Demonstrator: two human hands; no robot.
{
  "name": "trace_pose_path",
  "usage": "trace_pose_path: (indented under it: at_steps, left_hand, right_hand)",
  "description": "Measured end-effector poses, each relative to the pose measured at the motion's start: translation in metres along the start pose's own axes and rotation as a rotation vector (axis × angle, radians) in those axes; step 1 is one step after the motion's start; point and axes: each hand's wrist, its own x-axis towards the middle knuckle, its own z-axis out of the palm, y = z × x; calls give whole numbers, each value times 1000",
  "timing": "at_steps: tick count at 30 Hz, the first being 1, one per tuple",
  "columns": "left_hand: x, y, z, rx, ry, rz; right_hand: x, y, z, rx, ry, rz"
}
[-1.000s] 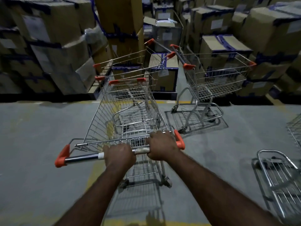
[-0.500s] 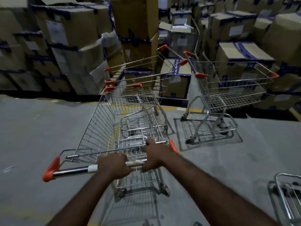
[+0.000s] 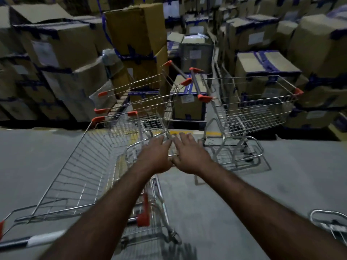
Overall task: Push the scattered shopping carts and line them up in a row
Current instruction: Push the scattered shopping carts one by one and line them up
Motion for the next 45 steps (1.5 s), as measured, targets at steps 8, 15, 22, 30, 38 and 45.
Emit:
trace_pose_path:
  at_steps: [8,15,22,30,38,45]
  left_hand:
    - [79,66,-43,85,100,24]
    - [157,94,-78,126,132,67]
    - [245,105,-73,111,50,82]
    - [392,104,-15,119,-71,121]
    - [486,89,39,171,-78,157]
    - [488,128,30,300,-135,289]
  right_hand:
    - [3,101,-63,-25,23,110]
    - [25,171,-98,-54,109,199]
    - [62,231,-106,-75,83,234]
    - [158,288,-94,-107,-17,228]
    - [234,333,-72,-39,-155,217]
    - [272,361,-78,87,-97,214]
